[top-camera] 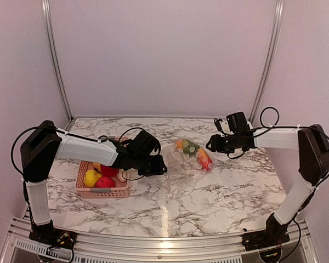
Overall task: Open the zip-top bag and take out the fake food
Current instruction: Adjust the fake fruit in the zipper food storage bag.
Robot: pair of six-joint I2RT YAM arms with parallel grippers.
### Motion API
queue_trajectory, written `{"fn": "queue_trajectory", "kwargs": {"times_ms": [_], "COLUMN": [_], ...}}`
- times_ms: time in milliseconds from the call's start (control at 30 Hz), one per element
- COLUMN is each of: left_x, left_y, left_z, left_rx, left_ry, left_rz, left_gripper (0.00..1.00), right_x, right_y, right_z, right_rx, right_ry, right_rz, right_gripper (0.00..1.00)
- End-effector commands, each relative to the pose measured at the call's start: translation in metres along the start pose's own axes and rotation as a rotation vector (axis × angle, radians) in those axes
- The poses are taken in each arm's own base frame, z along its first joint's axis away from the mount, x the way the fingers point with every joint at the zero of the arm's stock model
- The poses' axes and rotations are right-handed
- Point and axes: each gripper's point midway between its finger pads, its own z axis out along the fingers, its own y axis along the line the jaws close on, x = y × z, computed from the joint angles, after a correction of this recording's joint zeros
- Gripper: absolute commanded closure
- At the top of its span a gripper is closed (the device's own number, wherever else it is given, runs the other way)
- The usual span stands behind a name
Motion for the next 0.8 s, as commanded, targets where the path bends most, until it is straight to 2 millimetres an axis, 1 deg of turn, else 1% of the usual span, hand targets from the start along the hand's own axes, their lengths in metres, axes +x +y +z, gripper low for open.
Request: {"fn": "queue_trajectory", "kwargs": {"times_ms": [0,100,200,333,367,567,767], "left_x": [0.001,0.001,0.001,0.002,0.001,0.002,0.002], "left_y": [0.004,0.003,0.004,0.004,0.004,0.005,0.004], "left_z": [0.003,0.003,0.003,0.003,0.003,0.004,0.005], "left_rx": [-0.025,-0.025,-0.029,-0.029,-0.030,-0.032,-0.029], "left_ry": [0.017,0.016,0.016,0.017,0.016,0.018,0.018], "left_rz": [0.016,0.016,0.015,0.016,0.016,0.017,0.013], "left_gripper": [0.70,0.70,0.70,0.70,0.70,0.70,0.70], "right_x": [0.004,0.013,0.020,0.029,0.031,0.041,0.044], "right_y": [-0.003,-0.010,-0.017,-0.021,-0.022,-0.026,-0.026], "right_z": [0.010,0.015,0.017,0.023,0.024,0.030,0.032], "right_rx": [-0.029,-0.010,0.017,0.024,0.024,0.033,0.031], "right_ry": [0.001,0.016,0.022,0.040,0.043,0.066,0.074], "right_rz": [0.002,0.011,0.018,0.023,0.024,0.024,0.019], "right_gripper": [0.53,0.59,0.62,0.67,0.69,0.74,0.82]}}
